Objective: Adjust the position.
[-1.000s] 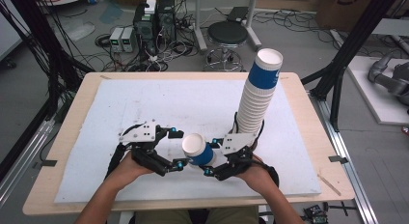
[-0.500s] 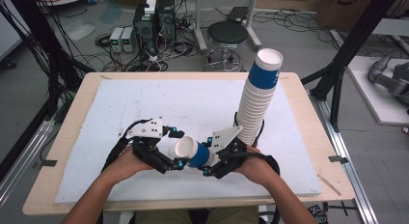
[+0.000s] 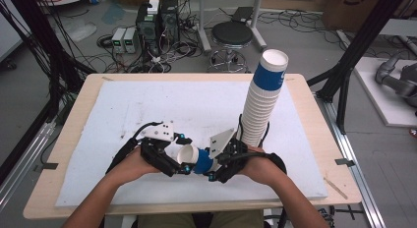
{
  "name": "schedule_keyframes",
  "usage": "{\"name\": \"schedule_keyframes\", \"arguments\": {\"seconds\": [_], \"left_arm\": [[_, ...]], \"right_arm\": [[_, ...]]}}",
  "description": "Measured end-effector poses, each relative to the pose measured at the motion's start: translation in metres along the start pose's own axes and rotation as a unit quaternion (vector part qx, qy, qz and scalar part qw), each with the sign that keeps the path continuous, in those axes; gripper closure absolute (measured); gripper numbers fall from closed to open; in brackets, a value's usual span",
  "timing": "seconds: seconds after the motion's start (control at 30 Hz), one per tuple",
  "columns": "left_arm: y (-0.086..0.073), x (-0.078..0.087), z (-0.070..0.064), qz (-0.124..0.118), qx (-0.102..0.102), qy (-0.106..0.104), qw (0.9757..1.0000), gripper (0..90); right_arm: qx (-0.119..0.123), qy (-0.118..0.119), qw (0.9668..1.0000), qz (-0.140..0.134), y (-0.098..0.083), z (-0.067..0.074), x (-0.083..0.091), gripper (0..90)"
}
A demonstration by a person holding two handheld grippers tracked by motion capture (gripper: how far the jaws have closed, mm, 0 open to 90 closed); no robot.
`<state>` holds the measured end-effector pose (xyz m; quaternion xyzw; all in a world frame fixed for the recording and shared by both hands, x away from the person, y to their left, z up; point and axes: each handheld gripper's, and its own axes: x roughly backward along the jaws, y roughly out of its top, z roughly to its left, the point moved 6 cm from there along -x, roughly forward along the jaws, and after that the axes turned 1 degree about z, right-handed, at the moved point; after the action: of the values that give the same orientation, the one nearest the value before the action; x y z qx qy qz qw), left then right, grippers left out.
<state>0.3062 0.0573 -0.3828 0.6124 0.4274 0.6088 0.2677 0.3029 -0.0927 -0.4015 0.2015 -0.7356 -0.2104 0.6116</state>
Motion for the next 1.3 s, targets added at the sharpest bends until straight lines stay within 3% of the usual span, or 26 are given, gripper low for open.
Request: {"name": "schedule_keyframes", "arguments": {"seconds": [0.1,0.2,0.33,0.47,0.5,0.57,0.67,0.7,0.73,0.8,0.83,0.93,1.0,1.03,1.07,1.13,1.17,1.3], "left_arm": [[-0.001,-0.003,-0.001,0.007,-0.001,-0.008,0.9999,22.8],[-0.004,-0.006,-0.004,0.019,-0.012,-0.021,0.9995,28.7],[-0.005,-0.007,-0.005,0.016,-0.025,-0.02,0.9994,29.6],[-0.008,-0.007,-0.004,0.0,-0.029,-0.015,0.9995,29.6],[-0.01,-0.007,-0.004,-0.002,-0.028,-0.012,0.9995,29.6],[-0.012,-0.006,-0.003,-0.017,-0.02,-0.011,0.9996,29.7],[-0.013,-0.005,-0.001,-0.036,-0.011,-0.011,0.9992,29.7],[-0.013,-0.005,-0.001,-0.036,-0.011,-0.011,0.9992,29.6],[-0.012,-0.004,-0.001,-0.043,-0.008,-0.011,0.999,29.6],[-0.012,-0.003,0.0,-0.053,-0.006,-0.014,0.9985,29.7],[-0.013,-0.003,0.001,-0.06,-0.003,-0.012,0.9981,29.6],[-0.014,-0.002,0.002,-0.072,0.001,-0.011,0.9974,29.6],[-0.015,-0.001,0.003,-0.081,0.004,-0.011,0.9967,29.6],[-0.015,-0.001,0.003,-0.081,0.004,-0.011,0.9967,29.5],[-0.017,0.0,0.004,-0.087,0.006,-0.01,0.9962,29.6],[-0.017,0.001,0.005,-0.089,0.005,-0.008,0.996,29.5],[-0.018,0.001,0.005,-0.095,0.007,-0.007,0.9954,29.5],[-0.019,0.003,0.007,-0.115,0.007,0.0,0.9933,29.4]], "right_arm": [[0.006,0.002,1.0,0.007,0.0,0.001,-0.001,28.9],[0.012,-0.001,0.9994,0.032,-0.003,0.003,-0.001,28.9],[0.01,-0.006,0.9995,0.028,-0.005,0.004,0.001,26.9],[0.001,-0.013,0.9999,0.001,-0.007,0.004,0.003,23.8],[-0.007,-0.013,0.9995,-0.028,-0.009,0.004,0.006,22.6],[-0.021,-0.014,0.9981,-0.057,-0.011,0.004,0.009,21.4],[-0.036,-0.013,0.9946,-0.096,-0.013,0.003,0.016,21.4],[-0.036,-0.013,0.9946,-0.096,-0.013,0.003,0.016,21.4],[-0.046,-0.018,0.9916,-0.119,-0.015,0.003,0.02,21.4],[-0.051,-0.022,0.9903,-0.128,-0.016,0.002,0.022,21.4],[-0.061,-0.025,0.9863,-0.151,-0.016,0.001,0.026,21.4],[-0.081,-0.03,0.9794,-0.183,-0.018,0.0,0.032,21.4],[-0.09,-0.037,0.9758,-0.196,-0.02,-0.001,0.034,21.4],[-0.09,-0.037,0.9758,-0.196,-0.02,-0.001,0.034,21.4],[-0.101,-0.039,0.9723,-0.207,-0.022,-0.002,0.036,21.4],[-0.104,-0.042,0.971,-0.211,-0.024,-0.002,0.036,21.4],[-0.115,-0.041,0.9674,-0.222,-0.026,-0.002,0.037,20.8],[-0.123,-0.046,0.9618,-0.24,-0.031,-0.002,0.038,20.8]]}}
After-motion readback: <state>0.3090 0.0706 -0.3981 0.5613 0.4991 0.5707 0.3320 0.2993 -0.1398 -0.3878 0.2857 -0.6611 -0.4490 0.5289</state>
